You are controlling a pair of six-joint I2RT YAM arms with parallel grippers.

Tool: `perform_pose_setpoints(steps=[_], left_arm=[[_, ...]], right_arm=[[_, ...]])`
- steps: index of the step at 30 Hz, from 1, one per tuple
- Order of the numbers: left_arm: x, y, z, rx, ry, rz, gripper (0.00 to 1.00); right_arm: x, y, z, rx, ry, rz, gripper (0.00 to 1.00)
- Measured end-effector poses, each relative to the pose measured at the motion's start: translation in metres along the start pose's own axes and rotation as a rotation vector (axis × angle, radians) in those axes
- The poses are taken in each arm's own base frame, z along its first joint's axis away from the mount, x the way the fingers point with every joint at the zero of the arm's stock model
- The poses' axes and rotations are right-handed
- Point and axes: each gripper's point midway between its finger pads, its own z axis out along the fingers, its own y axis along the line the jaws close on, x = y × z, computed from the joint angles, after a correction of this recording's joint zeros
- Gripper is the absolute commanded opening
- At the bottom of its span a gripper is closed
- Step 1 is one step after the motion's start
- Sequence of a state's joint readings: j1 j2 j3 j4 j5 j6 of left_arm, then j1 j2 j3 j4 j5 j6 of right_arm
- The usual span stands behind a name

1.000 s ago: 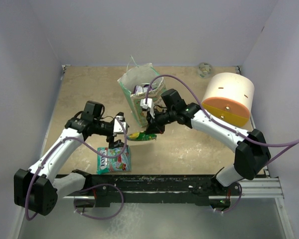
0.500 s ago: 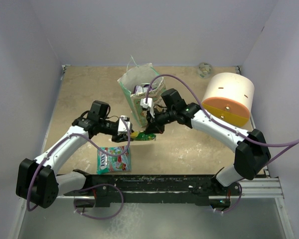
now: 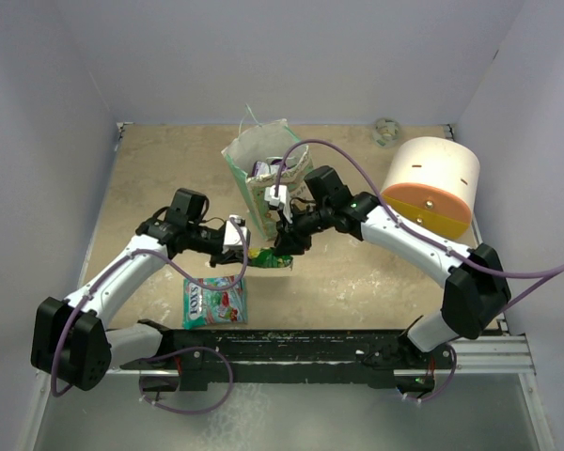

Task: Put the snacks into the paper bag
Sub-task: Pick up the snack from the center of the board.

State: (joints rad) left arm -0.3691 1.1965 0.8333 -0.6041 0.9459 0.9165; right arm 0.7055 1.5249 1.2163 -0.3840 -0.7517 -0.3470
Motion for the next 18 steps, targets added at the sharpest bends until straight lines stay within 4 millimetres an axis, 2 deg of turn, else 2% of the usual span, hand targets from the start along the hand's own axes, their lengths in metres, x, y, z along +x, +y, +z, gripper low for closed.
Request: perform_pose_setpoints(steps=[1,3,11,15,18], left_arm=[[0.0,0.0,-0.001,-0.001,0.009,-0.005,0.0],[0.0,0.001,-0.004,-0.005,0.029,-0.015,0.0],[-0.01,0.006,-0.021,-0.041,0.1,-0.028,0.0],[-0.013,0.004,-0.037,-0.085,0.16,-0.042,0.0],[-0.023,0.003,-0.055,-0.139,0.202,-0.048,0.0]], right_arm=[[-0.002,0.0,-0.002,-0.003,0.009,-0.023,0.61],[-0.005,-0.001,-0.007,-0.003,0.022,-0.055,0.67],[0.002,-0.005,-0.03,0.04,0.069,-0.125,0.68],[-0.002,-0.004,-0.056,0.104,0.039,-0.162,0.68],[-0.004,0.0,-0.079,0.167,-0.008,-0.183,0.68]])
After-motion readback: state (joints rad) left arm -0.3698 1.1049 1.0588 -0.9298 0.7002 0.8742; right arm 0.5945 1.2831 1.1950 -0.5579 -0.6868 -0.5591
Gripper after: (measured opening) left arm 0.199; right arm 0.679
